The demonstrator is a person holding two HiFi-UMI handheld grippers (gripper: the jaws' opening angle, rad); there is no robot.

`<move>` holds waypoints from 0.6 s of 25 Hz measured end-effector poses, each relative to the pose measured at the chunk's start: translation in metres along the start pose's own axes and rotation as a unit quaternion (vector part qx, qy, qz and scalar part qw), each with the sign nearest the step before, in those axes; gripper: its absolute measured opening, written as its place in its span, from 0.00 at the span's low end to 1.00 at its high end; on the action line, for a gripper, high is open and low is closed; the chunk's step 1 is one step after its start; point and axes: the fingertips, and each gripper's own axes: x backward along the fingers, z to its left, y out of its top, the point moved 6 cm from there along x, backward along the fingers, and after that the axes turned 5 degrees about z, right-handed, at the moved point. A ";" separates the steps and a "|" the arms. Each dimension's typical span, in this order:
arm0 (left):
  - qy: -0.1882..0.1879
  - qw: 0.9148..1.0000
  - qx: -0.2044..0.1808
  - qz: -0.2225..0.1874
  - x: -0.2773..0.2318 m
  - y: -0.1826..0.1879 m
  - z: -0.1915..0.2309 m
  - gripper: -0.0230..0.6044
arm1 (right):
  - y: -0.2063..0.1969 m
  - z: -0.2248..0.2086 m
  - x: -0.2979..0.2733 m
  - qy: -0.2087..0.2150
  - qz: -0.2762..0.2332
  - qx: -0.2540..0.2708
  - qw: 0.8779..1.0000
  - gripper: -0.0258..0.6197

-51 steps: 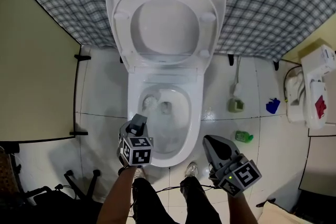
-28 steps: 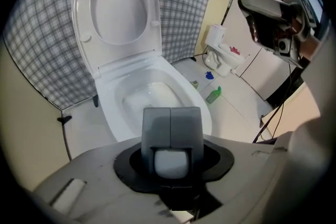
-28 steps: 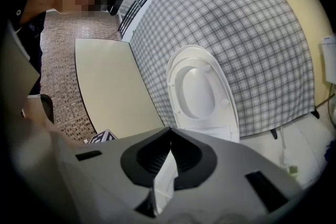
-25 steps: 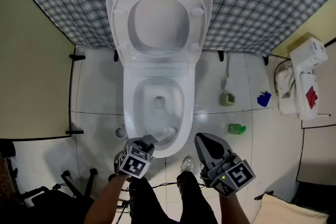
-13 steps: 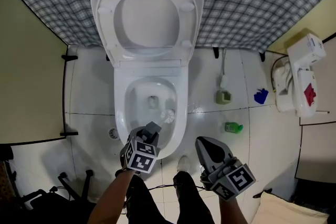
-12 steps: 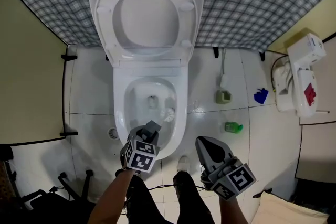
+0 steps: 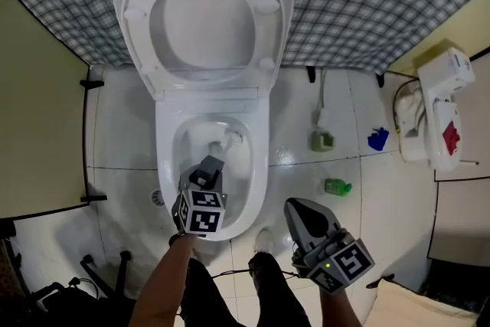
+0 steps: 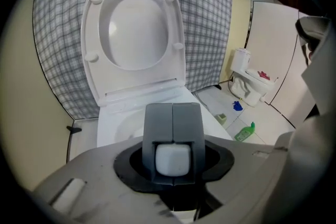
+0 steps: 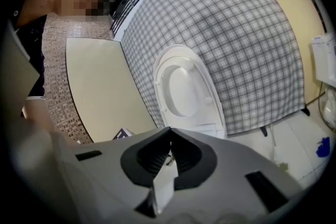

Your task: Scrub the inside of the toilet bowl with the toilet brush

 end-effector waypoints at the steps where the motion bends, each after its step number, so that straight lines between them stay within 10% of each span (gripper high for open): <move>1: 0.006 1.000 -0.002 0.002 -0.002 0.001 0.003 0.31 | -0.001 -0.001 -0.001 -0.001 0.001 -0.001 1.000 0.04; 15: 0.090 0.994 -0.044 0.053 0.011 -0.031 0.045 0.31 | -0.008 0.003 -0.013 -0.004 0.009 -0.008 1.000 0.04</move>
